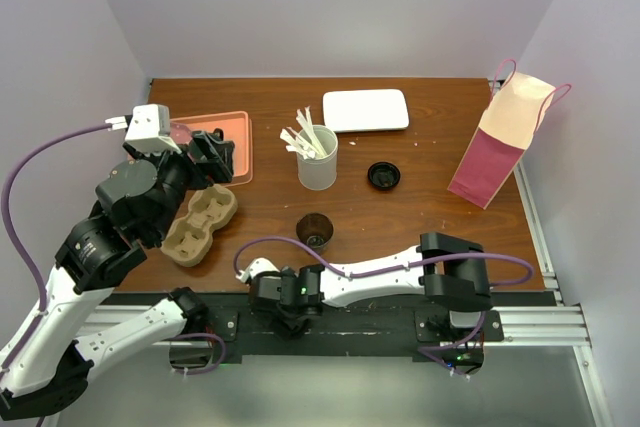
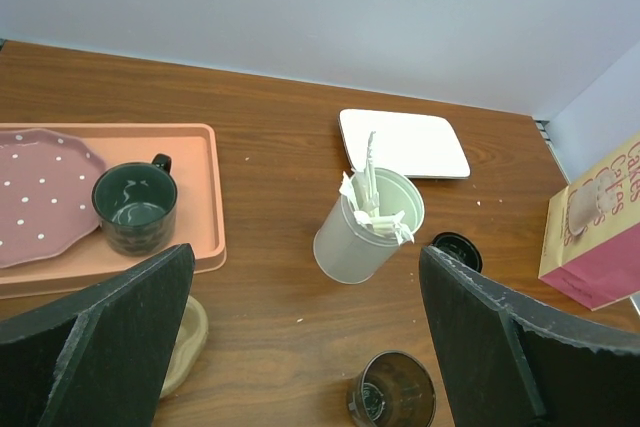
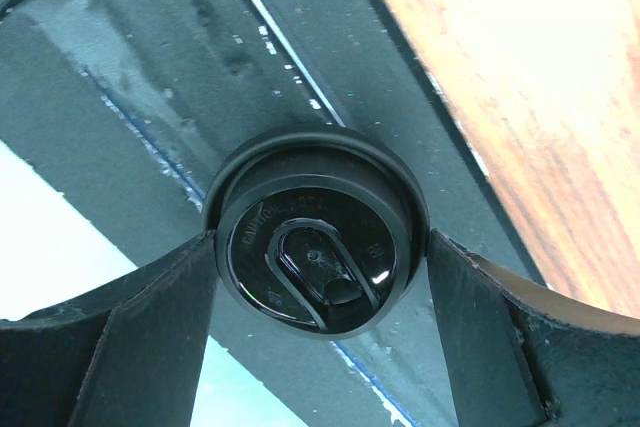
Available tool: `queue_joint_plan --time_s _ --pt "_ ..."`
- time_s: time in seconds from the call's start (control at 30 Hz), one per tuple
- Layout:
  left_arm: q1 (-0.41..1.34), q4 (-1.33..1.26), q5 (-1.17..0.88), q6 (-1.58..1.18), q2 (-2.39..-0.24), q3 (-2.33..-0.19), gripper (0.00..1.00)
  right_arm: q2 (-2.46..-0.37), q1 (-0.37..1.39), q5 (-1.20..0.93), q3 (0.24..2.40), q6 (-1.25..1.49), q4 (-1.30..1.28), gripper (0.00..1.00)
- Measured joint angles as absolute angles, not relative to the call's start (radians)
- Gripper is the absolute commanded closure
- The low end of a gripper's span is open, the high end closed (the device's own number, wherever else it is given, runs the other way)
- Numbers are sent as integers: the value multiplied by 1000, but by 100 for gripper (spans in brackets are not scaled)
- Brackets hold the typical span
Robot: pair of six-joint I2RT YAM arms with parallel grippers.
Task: Pack the takeout coffee
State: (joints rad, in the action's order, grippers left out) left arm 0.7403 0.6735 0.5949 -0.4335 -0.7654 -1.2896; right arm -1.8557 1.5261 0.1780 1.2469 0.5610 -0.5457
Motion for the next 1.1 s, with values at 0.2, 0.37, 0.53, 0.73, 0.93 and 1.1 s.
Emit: queue_joint_plan --time_s 0.2,0.37,0.53,0.73,0.93,1.1 --pt "740 670 595 -434 -766 -1281 0 -1852 1526 191 1247 561 -555 35" --pt "740 665 595 -433 -768 -1276 0 -1839 1526 193 1247 563 -575 35" --pt "740 661 597 -426 -780 -1259 0 -1794 1524 219 1258 569 -628 35" --pt "740 696 613 -471 -825 -1243 0 -1703 1490 258 1284 573 -727 35" --pt "740 791 618 -590 -872 -1224 0 -1594 1373 313 1352 556 -832 36" --pt "737 878 607 -700 -925 -1214 0 -1584 1261 336 1434 499 -874 36"
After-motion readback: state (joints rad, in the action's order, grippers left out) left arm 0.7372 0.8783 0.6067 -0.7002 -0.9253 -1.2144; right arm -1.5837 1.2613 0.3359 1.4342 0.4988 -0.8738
